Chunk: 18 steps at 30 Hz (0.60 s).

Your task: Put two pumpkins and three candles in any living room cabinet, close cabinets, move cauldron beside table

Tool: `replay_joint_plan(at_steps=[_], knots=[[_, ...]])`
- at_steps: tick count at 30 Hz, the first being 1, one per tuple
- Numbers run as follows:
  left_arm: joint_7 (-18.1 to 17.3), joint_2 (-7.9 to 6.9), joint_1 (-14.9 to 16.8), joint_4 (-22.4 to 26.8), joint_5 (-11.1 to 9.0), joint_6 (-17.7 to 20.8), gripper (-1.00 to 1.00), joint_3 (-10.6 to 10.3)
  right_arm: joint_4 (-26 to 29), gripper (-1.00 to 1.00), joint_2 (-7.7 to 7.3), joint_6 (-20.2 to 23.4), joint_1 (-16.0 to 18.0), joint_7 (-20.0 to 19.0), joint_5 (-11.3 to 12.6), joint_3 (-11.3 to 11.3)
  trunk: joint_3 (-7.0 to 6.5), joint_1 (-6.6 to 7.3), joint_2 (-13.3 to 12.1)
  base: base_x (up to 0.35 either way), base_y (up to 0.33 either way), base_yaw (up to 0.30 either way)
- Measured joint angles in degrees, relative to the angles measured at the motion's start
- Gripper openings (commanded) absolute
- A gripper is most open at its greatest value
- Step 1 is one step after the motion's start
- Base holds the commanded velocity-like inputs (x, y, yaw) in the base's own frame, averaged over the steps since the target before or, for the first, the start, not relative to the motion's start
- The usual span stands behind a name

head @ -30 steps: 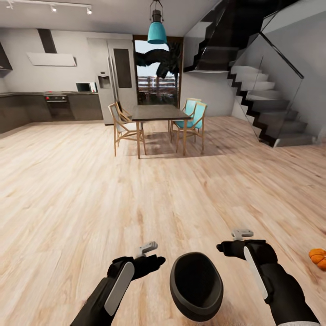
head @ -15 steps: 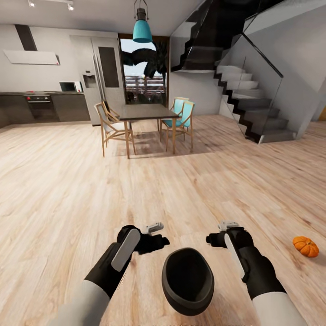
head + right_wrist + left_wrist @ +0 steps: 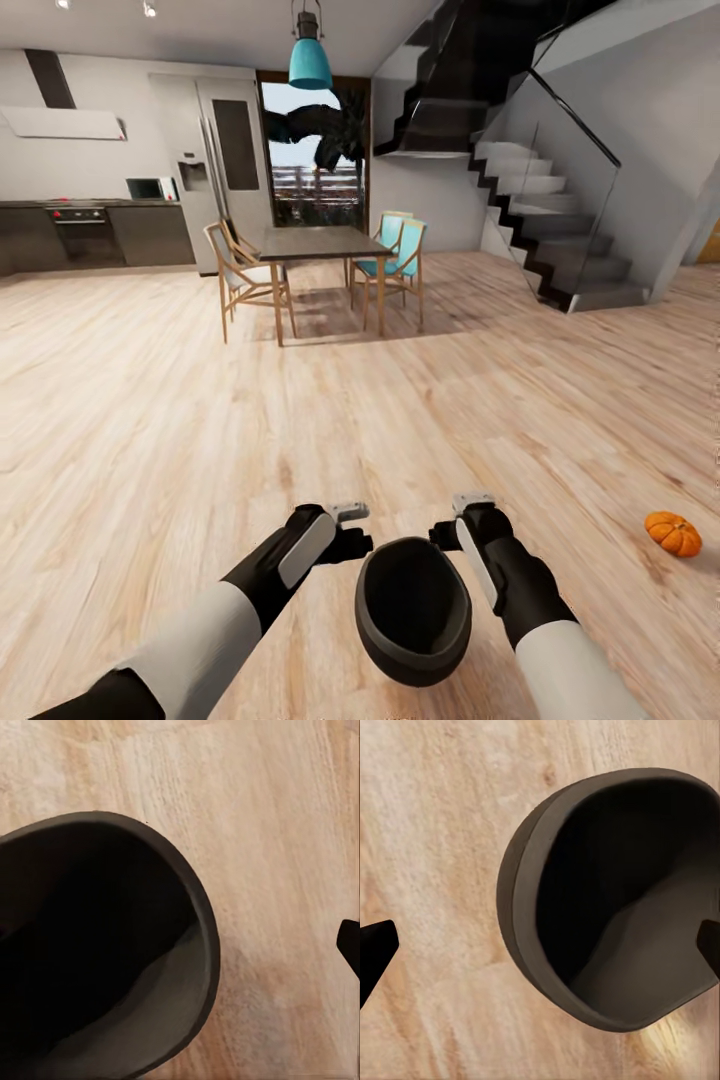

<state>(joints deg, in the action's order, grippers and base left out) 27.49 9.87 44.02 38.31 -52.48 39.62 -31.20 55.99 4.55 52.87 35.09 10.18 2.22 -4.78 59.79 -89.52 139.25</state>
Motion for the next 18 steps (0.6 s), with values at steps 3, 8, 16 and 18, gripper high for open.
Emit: replay_joint_plan(at_steps=[3, 8, 16, 18], knots=[[-0.45, 0.05, -0.01, -0.99, -0.14, -1.45, 1.0, -0.32, -3.01, 1.0, 0.33, -2.18, 0.24, 0.16, 0.02, -1.46, 0.54, -0.66, 1.2, 0.0, 0.0, -0.247], [-2.47, 0.13, -0.06, -1.6, -0.33, -2.45, 1.0, -0.77, -6.27, 1.0, 2.28, -6.04, 0.43, 0.28, -0.19, -2.57, 1.44, -1.76, 3.21, 0.0, 0.0, -0.148], [-3.56, 0.13, -0.11, -1.77, -0.32, -4.11, 1.0, -0.98, -7.02, 1.0, 2.88, -6.41, 0.47, 0.31, -0.24, -2.64, 3.13, -2.33, 4.05, 0.0, 0.0, -0.023], [-4.86, 0.13, -0.11, -2.09, -0.32, -4.23, 1.0, -1.01, -7.05, 1.0, 2.91, -6.39, 0.48, 0.31, -0.24, -2.57, 3.57, -2.38, 4.07, 0.0, 0.0, -0.004]])
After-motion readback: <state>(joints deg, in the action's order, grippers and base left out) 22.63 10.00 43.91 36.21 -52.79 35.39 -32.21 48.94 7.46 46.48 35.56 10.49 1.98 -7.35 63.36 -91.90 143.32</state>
